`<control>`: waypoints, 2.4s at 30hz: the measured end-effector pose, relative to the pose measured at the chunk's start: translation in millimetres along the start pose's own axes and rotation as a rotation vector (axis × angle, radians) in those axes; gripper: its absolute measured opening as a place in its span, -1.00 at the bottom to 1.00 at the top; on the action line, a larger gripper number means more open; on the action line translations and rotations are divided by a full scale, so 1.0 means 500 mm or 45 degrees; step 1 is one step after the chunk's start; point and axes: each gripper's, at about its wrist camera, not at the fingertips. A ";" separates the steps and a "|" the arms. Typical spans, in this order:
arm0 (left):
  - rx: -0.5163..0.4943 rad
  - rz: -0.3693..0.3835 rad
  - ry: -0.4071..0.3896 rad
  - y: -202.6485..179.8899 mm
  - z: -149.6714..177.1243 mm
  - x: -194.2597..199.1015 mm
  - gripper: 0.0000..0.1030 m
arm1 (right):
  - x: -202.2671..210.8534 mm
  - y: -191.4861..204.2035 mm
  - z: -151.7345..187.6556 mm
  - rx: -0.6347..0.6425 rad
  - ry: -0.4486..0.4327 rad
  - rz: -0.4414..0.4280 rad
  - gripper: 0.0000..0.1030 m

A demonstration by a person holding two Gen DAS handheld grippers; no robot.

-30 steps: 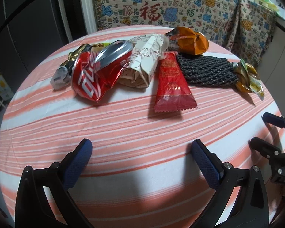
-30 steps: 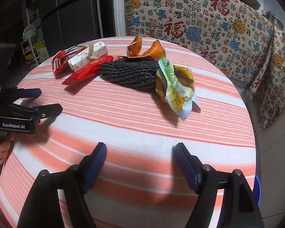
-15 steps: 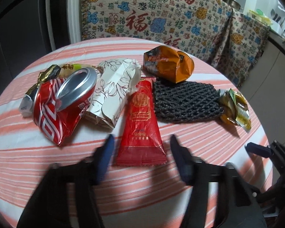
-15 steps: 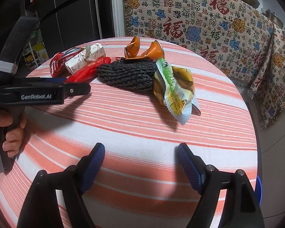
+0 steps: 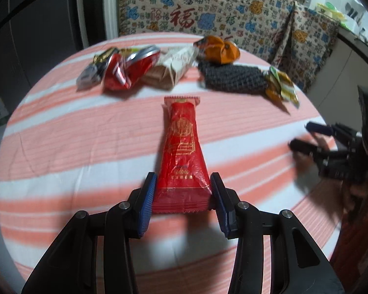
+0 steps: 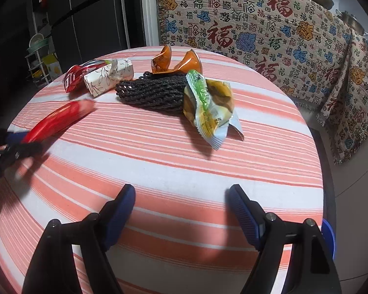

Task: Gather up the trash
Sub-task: 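Grasp the red snack packet with the left tool while the right tool grasps the green-yellow chip bag, then carry the red packet and chip bag to the wastebasket and release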

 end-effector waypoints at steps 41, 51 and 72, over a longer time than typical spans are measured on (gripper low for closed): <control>-0.058 -0.012 -0.044 0.035 -0.063 -0.028 -0.61 | -0.043 -0.063 -0.145 -0.133 -0.027 -0.053 -0.46; -0.006 0.099 -0.148 0.001 -0.065 0.022 -0.71 | 0.029 -0.085 -0.107 -0.218 -0.032 -0.147 -0.49; -0.182 0.328 -0.119 -0.299 -0.081 -0.007 -0.75 | 0.161 -0.308 0.026 -0.433 -0.076 -0.034 -0.49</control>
Point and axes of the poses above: each gripper's, at about its wrist camera, not at the fingertips, and x roughly against the way its jaws point, y to its left, z to its underside, and after that the axes turned 8 degrees about z, right-handed
